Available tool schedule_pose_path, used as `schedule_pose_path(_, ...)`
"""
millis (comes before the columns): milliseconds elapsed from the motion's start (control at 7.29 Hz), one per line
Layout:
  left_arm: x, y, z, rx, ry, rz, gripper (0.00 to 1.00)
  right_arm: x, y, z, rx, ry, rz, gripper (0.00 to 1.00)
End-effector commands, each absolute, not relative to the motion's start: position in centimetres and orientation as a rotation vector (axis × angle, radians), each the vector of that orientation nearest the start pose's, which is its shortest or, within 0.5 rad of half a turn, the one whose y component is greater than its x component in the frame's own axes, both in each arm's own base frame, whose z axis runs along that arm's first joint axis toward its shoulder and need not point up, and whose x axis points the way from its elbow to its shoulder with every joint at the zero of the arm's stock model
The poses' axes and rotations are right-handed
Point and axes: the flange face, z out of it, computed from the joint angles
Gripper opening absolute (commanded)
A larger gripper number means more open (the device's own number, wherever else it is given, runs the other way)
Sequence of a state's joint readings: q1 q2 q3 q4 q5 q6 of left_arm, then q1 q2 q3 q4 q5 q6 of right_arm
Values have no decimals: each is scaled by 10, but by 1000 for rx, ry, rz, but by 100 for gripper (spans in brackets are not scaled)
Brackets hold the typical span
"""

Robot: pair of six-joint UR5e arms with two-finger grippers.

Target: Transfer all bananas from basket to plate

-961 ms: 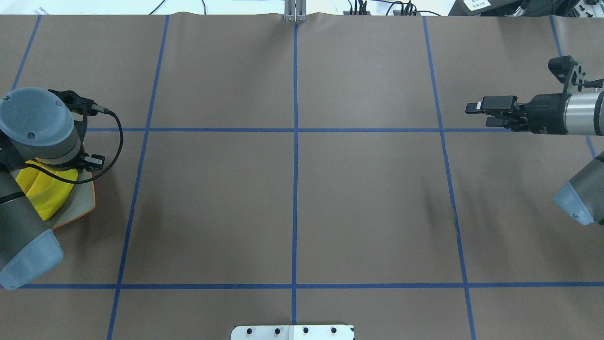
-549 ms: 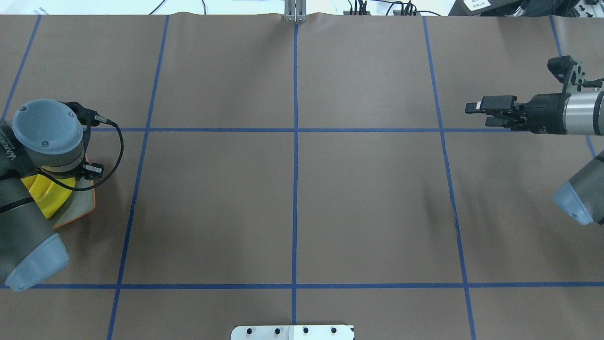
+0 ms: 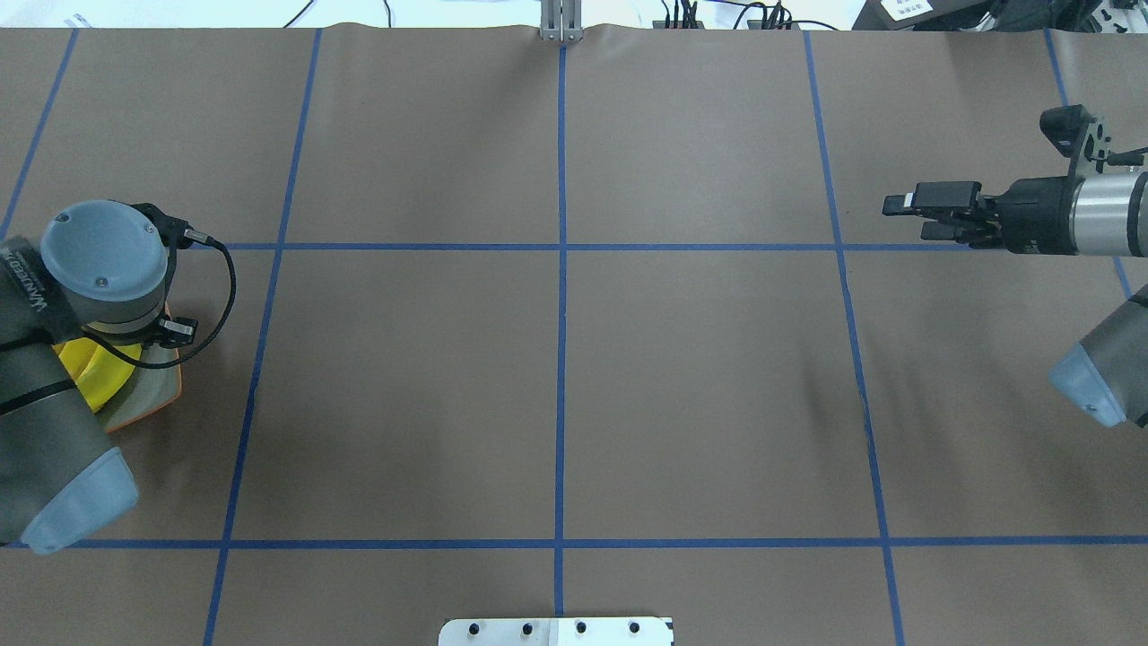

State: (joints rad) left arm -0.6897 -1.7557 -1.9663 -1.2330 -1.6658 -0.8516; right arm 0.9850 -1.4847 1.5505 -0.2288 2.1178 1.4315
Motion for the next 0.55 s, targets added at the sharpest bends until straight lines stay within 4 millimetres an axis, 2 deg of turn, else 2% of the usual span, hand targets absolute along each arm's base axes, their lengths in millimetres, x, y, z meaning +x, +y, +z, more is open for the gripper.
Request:
schedule_pose_path(0, 330, -432, 444, 79, 235, 44, 85, -223, -484, 473, 348, -1402, 307, 100)
schedule_pose_path(137, 332, -431, 446, 80, 229, 47, 99, -221, -483, 473, 350, -1406, 305, 100)
schedule_pose_path(412, 332, -432, 446, 81, 228, 46, 99, -222, -483, 470, 342, -1412, 293, 100)
